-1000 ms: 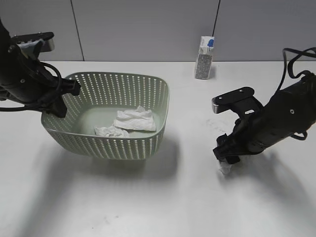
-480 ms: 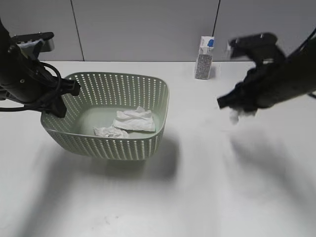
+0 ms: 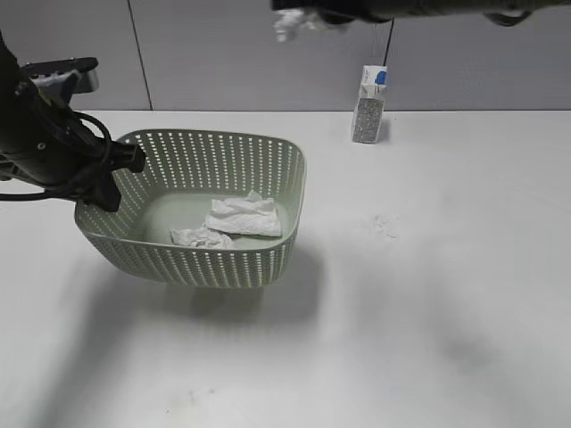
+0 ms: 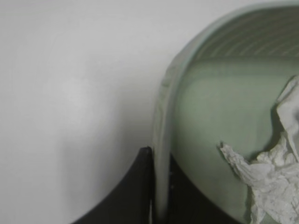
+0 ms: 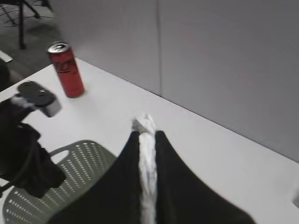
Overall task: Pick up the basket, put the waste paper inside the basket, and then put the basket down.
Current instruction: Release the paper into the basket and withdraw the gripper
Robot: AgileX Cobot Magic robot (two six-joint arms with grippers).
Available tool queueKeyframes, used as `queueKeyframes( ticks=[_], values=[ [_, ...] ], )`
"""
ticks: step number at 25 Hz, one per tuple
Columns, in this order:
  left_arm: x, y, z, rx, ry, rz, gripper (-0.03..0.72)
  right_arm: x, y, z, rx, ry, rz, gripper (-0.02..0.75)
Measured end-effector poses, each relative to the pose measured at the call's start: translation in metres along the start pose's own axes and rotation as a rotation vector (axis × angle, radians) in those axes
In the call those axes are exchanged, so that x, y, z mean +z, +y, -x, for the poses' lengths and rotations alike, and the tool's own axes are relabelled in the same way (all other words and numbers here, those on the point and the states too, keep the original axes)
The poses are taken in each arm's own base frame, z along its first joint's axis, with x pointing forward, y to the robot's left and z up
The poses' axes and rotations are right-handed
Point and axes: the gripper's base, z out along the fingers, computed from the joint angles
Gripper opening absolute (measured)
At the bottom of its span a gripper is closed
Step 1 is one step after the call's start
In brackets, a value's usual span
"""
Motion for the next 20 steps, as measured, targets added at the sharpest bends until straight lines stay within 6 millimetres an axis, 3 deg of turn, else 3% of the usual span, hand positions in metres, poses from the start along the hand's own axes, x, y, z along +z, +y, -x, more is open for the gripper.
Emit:
queueKeyframes(
  ticks=[3, 8, 10, 16, 20],
  values=[
    [0.002, 0.0, 0.0, -0.001, 0.006, 0.002, 0.003, 0.022, 0.024, -0.019, -0.069, 0.024, 0.063, 0.041],
    [0.011, 0.002, -0.001, -0.005, 0.034, 0.009, 0.003, 0.062, 0.029, -0.068, -0.095, 0.189, 0.072, 0.075],
    [0.016, 0.003, -0.003, -0.007, 0.059, 0.014, 0.003, 0.07, 0.028, -0.083, -0.096, 0.247, 0.067, 0.152],
    [0.021, 0.004, -0.005, -0.009, 0.085, 0.018, 0.003, 0.073, 0.027, -0.092, -0.098, 0.307, 0.065, 0.593],
    [0.021, 0.004, -0.005, -0.019, 0.084, 0.011, 0.003, 0.069, 0.022, -0.082, -0.092, 0.343, 0.051, 0.634]
  ],
)
